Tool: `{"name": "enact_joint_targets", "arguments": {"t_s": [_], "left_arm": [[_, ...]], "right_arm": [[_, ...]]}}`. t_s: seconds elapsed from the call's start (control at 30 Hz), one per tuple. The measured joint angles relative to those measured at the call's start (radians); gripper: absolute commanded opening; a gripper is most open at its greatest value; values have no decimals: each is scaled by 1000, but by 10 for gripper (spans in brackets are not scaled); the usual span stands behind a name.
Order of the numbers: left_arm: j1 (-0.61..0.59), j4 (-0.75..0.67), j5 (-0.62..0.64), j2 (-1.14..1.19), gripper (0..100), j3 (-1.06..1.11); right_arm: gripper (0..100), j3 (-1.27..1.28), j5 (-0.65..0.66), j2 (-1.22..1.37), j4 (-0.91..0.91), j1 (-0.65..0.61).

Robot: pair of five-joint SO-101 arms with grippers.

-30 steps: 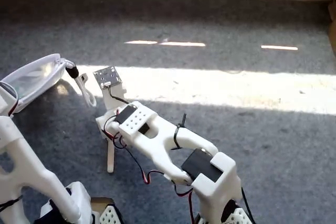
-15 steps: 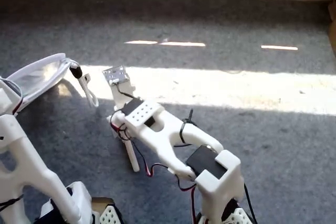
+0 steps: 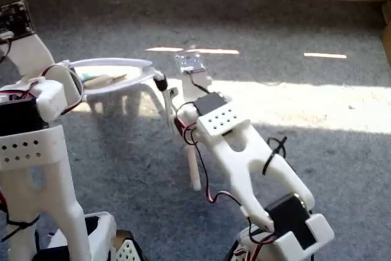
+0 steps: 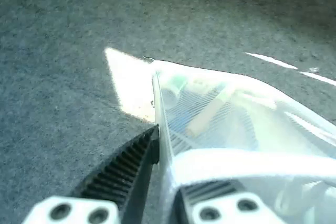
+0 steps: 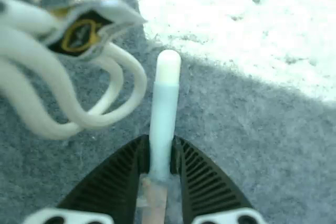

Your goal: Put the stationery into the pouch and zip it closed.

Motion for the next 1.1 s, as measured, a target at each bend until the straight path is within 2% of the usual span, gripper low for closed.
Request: {"name": "enact_joint_targets", "arguments": {"t_s": [0.17,0.3,0.5,0.8,1.1], "left_arm": [[144,28,-11,0,7,-72],[190,40,-31,0,7,-74],[186,124,-37,0,7,-74],[86,127,-60,0,7,32],[75,127,-69,-3,7,89]], "right_arm": [[5,210,31,-166,-32,104],[5,388,94,-270,-133,153],[5,545,170,-313,-213,166],[6,557,181,-315,-221,167],[7,557,183,-278,-221,167]]}}
